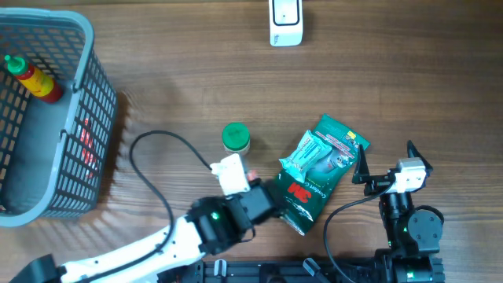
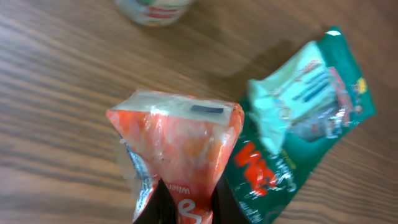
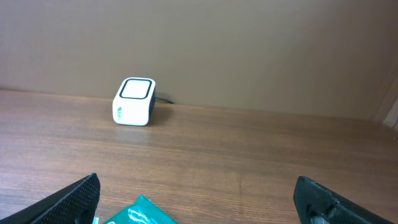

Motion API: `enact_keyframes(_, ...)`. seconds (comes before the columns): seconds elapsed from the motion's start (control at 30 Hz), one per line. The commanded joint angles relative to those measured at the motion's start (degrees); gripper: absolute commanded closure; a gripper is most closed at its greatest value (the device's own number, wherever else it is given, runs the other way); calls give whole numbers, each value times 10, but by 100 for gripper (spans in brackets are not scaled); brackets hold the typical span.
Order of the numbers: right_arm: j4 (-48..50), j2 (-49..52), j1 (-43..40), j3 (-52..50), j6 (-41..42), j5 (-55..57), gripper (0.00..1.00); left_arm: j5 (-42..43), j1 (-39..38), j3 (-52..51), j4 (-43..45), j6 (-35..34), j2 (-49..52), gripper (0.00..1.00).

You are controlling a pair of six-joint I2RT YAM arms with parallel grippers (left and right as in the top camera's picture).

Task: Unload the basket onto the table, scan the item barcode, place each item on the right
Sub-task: 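Carry the red tissue box and place it beside the jar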

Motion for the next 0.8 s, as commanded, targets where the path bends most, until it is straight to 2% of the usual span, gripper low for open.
enact_keyframes(0.0,2,-3,2,0,-5,-3,0,-68,-12,-8,49,-14,40,96)
enact_keyframes(0.13,2,-3,2,0,-5,-3,0,-66,-12,-8,103,-14,59,90)
enact_keyframes(0.2,2,-3,2,0,-4,-3,0,-64,-12,-8,124,-14,59,91)
enact_keyframes(0.23,2,-3,2,0,-4,-3,0,-63,-12,-8,131,-14,59,96)
enact_keyframes(0.3,2,-3,2,0,-4,-3,0,-62,-12,-8,139,-14,59,96)
enact_keyframes(0.6,2,-3,2,0,-4,-3,0,-73,-12,-8,91,-14,81,96)
enact_keyframes(0.77,2,-3,2,0,-4,-3,0,-70,-12,-8,98,-14,101,96)
